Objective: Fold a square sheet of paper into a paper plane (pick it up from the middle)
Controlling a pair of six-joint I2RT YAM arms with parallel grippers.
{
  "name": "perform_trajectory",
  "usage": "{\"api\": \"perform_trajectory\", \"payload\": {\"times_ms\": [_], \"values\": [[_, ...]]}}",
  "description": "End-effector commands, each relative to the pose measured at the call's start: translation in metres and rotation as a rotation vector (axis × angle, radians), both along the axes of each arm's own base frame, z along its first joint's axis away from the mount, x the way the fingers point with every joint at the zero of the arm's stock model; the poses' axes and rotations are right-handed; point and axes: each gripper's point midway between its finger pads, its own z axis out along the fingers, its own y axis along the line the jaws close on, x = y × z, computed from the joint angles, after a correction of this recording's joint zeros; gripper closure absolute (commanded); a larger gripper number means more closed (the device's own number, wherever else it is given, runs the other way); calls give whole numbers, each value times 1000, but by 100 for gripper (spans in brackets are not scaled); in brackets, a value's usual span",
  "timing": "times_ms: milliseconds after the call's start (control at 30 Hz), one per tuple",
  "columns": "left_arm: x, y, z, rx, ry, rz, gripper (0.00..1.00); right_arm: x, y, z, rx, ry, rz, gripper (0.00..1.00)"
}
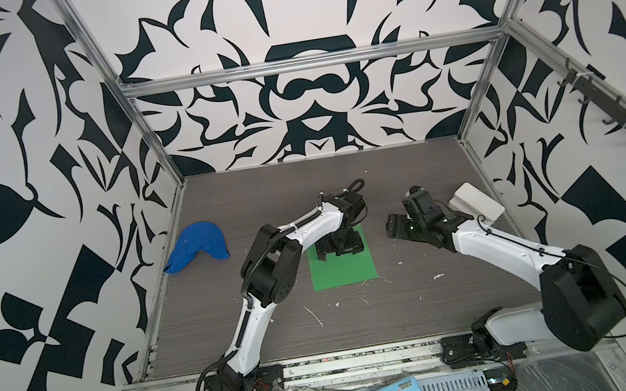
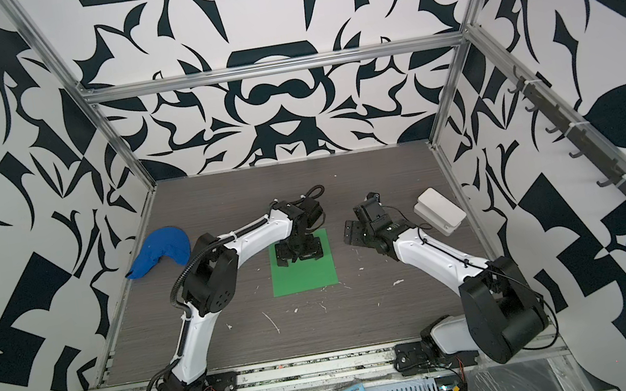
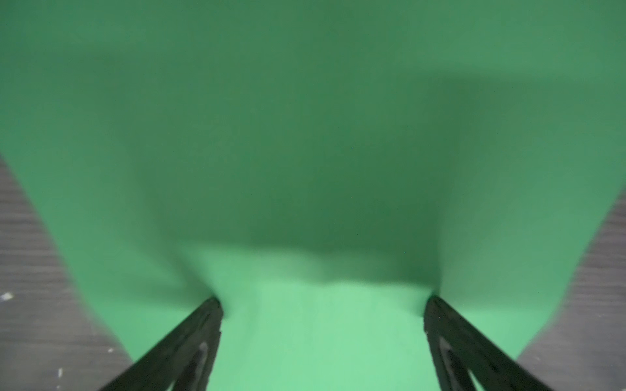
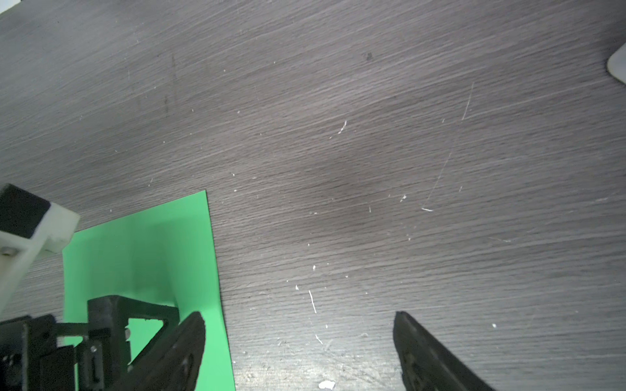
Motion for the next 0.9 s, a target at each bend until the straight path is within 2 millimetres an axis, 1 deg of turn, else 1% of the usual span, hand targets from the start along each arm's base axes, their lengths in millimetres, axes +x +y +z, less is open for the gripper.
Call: {"api": "perform_trajectory", "payload": {"times_ms": [0,100,233,300,400,467,500,567,700,767,867], "values": [[-31,38,-46,178,157,12,10,3,-6,11,-1,-46,-31,10],[-32,36,-50,163,158,14,14,3,-6,11,-5,-47,-30,10],[-32,34,-47,133,143,16,14,4,-4,10,0,-40,-25,10],[-31,31,-45,101,128,16,20,4,-4,8,2,-37,-24,10],[-26,24,-39,10,109,30,31,5,-2,7,7,-31,-24,10],[-21,19,-30,-64,86,38,40,5,-2,6,8,-26,-24,10],[-17,16,-22,-101,65,43,44,5,-2,6,7,-24,-24,11],[-7,11,-4,-177,23,44,57,5,-2,6,7,-20,-26,11],[9,2,44,-331,-75,34,81,7,-2,8,8,-22,-33,11],[13,0,64,-414,-105,29,85,8,-2,9,11,-25,-35,11],[19,-7,94,-569,-144,24,83,10,0,10,19,-27,-34,11]]}}
